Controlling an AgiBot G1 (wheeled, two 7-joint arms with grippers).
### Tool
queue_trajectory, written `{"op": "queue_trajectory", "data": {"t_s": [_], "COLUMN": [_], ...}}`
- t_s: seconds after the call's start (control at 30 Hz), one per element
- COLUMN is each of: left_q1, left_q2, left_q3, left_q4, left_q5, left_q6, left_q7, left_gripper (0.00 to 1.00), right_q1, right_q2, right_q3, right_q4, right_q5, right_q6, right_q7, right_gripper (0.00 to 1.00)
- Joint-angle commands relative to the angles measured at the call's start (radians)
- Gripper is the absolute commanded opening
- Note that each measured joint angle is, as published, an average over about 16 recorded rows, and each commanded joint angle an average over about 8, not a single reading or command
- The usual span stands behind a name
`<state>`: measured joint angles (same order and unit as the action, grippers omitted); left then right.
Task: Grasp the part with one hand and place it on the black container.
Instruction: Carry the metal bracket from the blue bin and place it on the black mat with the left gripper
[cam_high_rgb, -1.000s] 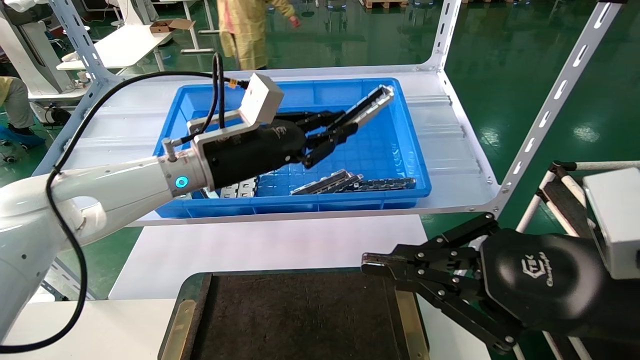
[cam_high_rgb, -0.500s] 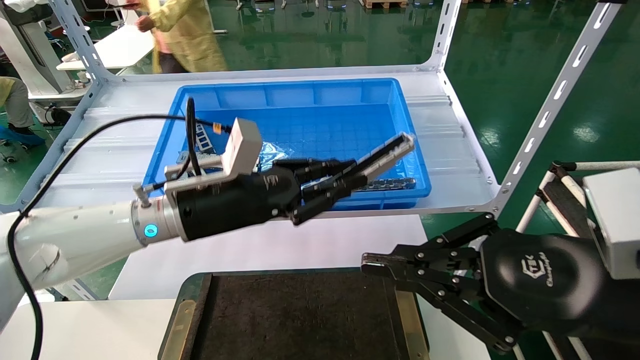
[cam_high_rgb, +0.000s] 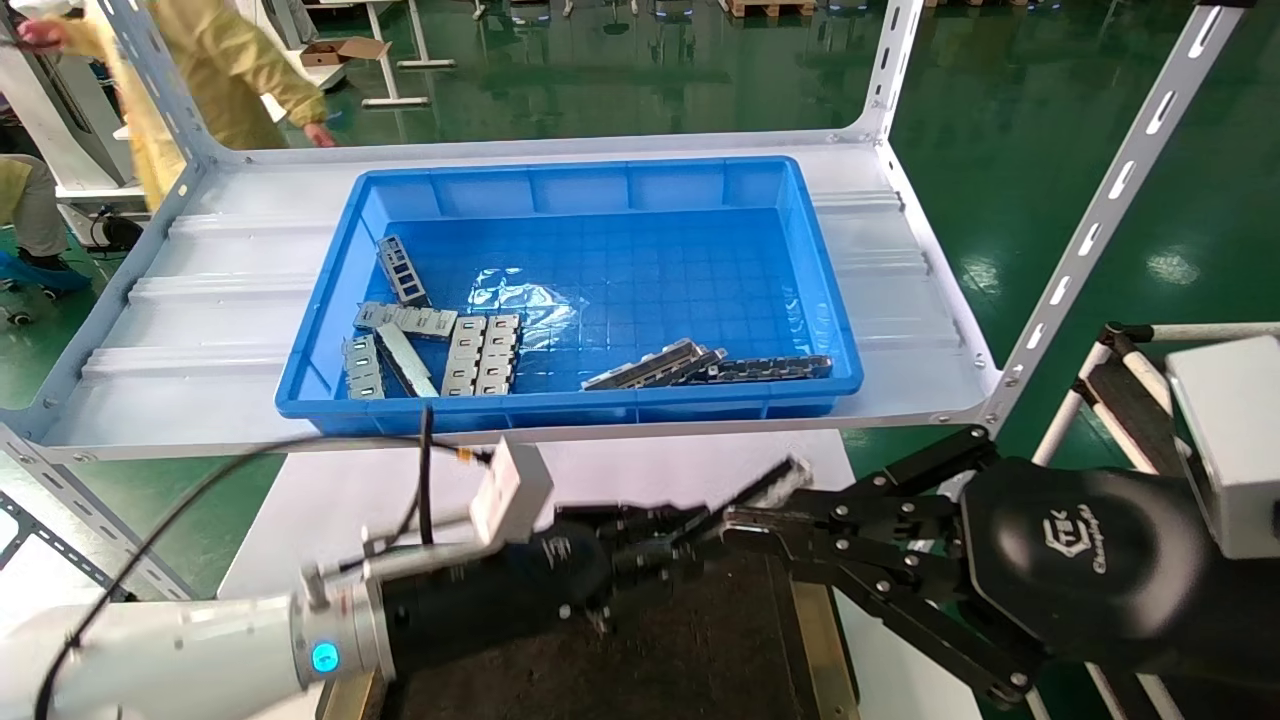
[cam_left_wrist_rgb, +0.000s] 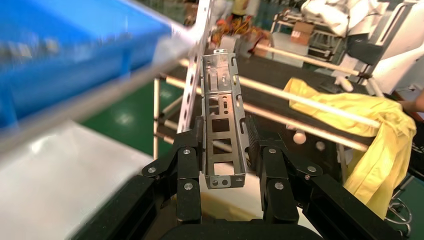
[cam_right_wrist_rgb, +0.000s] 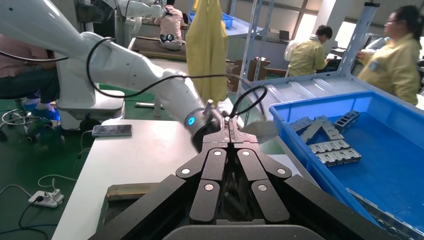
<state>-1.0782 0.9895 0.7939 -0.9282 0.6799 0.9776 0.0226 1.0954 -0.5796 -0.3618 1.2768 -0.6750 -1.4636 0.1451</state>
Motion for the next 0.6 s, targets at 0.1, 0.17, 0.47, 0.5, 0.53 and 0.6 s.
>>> {"op": "queue_trajectory", "data": {"t_s": [0.1, 0.17, 0.47, 0.5, 0.53, 0.6], "left_q1": [0.098, 0.136, 0.246, 0.255, 0.263, 0.276], "left_q2": [-0.021, -0.02, 0.037, 0.047, 0.058, 0.082], "left_q3": [0.005, 0.007, 0.015, 0.015, 0.016, 0.017], "left_q4": [-0.094, -0.121, -0.144, -0.139, -0.135, -0.124], "left_q5": [0.002, 0.003, 0.014, 0.014, 0.014, 0.013], "left_q6": [-0.113, -0.166, -0.381, -0.402, -0.422, -0.462], "left_q7": [-0.017, -0.024, -0.031, -0.031, -0.032, -0.034], "left_gripper": [0.0, 0.0, 0.0, 0.0, 0.0, 0.0], "right_q1": [0.0, 0.0, 0.0, 0.0, 0.0, 0.0], "right_q2": [0.0, 0.0, 0.0, 0.0, 0.0, 0.0], "right_q3": [0.0, 0.0, 0.0, 0.0, 0.0, 0.0], "right_q4": [0.0, 0.0, 0.0, 0.0, 0.0, 0.0], "right_q5": [0.0, 0.0, 0.0, 0.0, 0.0, 0.0], "right_q6": [0.0, 0.0, 0.0, 0.0, 0.0, 0.0], "right_q7": [0.0, 0.0, 0.0, 0.0, 0.0, 0.0], "right_gripper": [0.0, 0.0, 0.0, 0.0, 0.0, 0.0]}}
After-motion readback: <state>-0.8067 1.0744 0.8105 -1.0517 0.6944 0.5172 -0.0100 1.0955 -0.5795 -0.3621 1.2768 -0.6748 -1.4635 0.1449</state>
